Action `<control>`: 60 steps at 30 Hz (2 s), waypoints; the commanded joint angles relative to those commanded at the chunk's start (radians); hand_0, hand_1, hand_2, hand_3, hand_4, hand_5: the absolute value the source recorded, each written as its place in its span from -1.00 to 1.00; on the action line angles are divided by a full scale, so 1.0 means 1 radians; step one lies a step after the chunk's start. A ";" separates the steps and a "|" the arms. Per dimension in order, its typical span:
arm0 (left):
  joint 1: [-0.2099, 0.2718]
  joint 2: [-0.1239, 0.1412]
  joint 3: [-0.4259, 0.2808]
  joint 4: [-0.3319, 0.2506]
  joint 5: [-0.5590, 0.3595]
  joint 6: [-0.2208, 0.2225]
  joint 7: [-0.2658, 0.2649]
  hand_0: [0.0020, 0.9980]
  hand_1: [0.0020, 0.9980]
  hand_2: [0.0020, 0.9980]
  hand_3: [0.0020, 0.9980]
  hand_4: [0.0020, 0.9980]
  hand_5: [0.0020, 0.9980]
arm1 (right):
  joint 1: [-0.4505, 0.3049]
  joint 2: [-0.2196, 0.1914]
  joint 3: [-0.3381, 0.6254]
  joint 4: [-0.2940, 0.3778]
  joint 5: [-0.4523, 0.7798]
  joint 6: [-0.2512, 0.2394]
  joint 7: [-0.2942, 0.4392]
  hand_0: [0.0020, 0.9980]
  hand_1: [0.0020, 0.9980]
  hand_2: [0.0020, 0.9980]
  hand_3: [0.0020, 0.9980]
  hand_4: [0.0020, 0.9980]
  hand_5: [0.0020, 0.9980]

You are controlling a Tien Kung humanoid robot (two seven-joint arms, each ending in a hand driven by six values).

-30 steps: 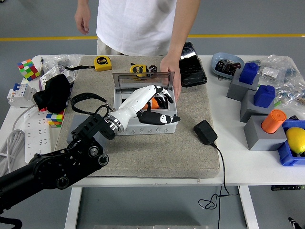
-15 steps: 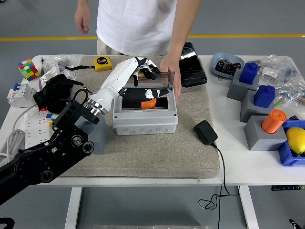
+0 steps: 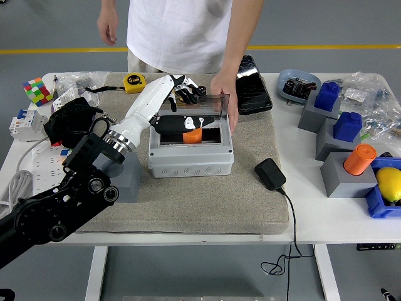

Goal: Fetch the battery,place it into the box,close the lid of the box

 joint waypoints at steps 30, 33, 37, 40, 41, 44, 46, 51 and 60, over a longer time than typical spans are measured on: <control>0.018 -0.001 0.037 0.023 -0.011 -0.001 -0.010 -0.52 -0.02 0.04 0.13 1.00 0.02 | -0.002 0.004 0.014 -0.001 -0.003 0.001 0.005 0.25 0.29 0.29 0.11 0.92 0.00; 0.017 -0.002 0.016 0.012 -0.010 0.017 -0.030 -0.45 0.04 0.06 0.17 1.00 0.03 | -0.002 0.004 0.014 -0.001 -0.003 0.002 0.006 0.25 0.29 0.29 0.11 0.92 0.00; -0.001 -0.011 -0.010 0.021 -0.003 0.036 -0.055 -0.11 0.26 0.22 0.36 1.00 0.19 | -0.001 0.006 0.014 -0.002 -0.001 0.004 0.008 0.25 0.29 0.29 0.11 0.92 0.00; -0.017 -0.017 -0.020 0.045 0.010 0.034 -0.058 -0.11 0.26 0.22 0.36 1.00 0.19 | 0.000 0.007 0.014 -0.002 -0.001 0.004 0.009 0.25 0.29 0.29 0.11 0.92 0.00; -0.028 -0.021 -0.024 0.062 0.022 0.028 -0.054 -0.11 0.26 0.22 0.36 1.00 0.19 | 0.001 0.007 0.013 -0.001 0.000 0.003 0.009 0.25 0.29 0.29 0.11 0.92 0.00; -0.049 -0.030 -0.024 0.099 0.048 0.003 -0.035 0.44 0.57 0.51 0.57 1.00 0.72 | 0.001 0.006 0.012 -0.002 0.001 0.002 0.008 0.25 0.29 0.29 0.11 0.92 0.00; -0.064 -0.036 -0.018 0.131 0.065 -0.015 -0.022 0.44 0.57 0.51 0.57 1.00 0.72 | 0.001 0.006 0.008 -0.002 0.003 0.001 0.007 0.25 0.29 0.29 0.11 0.92 0.00; -0.090 -0.044 0.006 0.187 0.092 -0.018 -0.019 0.56 0.65 0.59 0.62 1.00 0.82 | 0.001 0.005 -0.001 -0.002 0.007 0.001 0.006 0.25 0.29 0.29 0.11 0.92 0.00; -0.098 -0.040 0.050 0.243 0.129 -0.034 0.020 0.56 0.65 0.59 0.63 1.00 0.81 | -0.001 0.002 -0.018 -0.001 0.012 -0.002 0.004 0.25 0.29 0.29 0.11 0.92 0.00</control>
